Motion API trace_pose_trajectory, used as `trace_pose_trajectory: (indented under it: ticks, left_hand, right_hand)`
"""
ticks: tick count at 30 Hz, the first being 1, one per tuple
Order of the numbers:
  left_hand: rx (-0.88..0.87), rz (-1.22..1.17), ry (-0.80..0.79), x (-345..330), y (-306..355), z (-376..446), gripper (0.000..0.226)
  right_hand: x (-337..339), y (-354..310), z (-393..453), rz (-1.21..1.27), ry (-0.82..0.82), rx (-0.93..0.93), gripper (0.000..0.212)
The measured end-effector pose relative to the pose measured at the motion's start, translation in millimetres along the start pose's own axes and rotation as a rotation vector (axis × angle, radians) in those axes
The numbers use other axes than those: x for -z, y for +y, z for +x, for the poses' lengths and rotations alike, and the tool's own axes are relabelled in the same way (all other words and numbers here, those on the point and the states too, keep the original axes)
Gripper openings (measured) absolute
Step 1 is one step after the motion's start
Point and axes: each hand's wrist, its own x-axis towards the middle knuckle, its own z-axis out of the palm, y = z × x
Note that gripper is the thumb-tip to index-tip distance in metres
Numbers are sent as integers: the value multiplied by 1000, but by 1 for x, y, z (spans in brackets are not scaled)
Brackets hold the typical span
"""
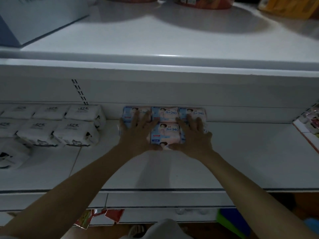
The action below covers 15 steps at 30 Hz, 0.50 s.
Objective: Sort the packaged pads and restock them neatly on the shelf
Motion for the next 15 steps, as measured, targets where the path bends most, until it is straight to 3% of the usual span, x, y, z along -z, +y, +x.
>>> trace_pose_trajectory:
  ticks: [6, 15]
  left_hand:
    - [-31, 68, 133, -6, 1, 11, 114]
    - [-63, 30, 65, 4, 0, 16, 109]
  right_hand:
    - [-11, 3, 6, -93, 115, -17, 102]
    - [-5, -2, 7, -37, 73, -47, 100]
